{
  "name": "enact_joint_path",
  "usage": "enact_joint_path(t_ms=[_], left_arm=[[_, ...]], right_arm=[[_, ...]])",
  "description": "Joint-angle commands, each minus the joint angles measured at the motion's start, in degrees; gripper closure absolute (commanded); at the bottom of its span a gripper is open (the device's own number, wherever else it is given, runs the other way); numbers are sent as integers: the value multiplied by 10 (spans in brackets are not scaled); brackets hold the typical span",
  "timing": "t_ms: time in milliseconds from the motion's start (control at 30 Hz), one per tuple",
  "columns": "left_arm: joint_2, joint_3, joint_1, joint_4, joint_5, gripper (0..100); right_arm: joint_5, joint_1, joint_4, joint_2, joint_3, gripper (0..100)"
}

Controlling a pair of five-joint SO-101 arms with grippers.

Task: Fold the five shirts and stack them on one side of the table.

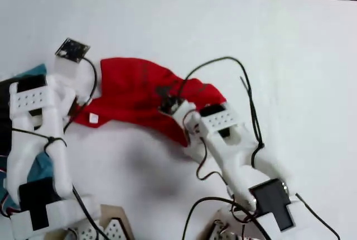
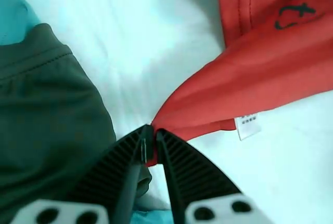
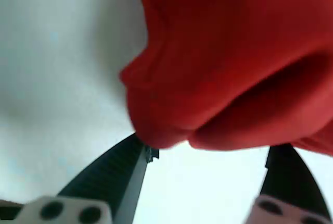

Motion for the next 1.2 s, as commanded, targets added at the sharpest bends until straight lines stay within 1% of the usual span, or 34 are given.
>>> enact_joint_path(t_ms=[0, 500, 667, 800, 1000, 1167], left_arm=[[0, -23, -3, 3, -1, 978], [0, -19, -2, 5, -1, 978], [0, -19, -2, 5, -1, 978], [0, -19, -2, 5, -1, 978], [0, -23, -2, 5, -1, 978], [0, -23, -3, 5, -1, 978]], right_arm=[[-4, 0, -20, -6, 8, 666], [-27, 2, -26, -1, -123, 669], [-25, 2, -17, -5, -187, 731], [-27, -3, 46, -6, -240, 742], [-24, -36, 142, -7, -244, 741], [-7, -87, 137, -11, -197, 741]])
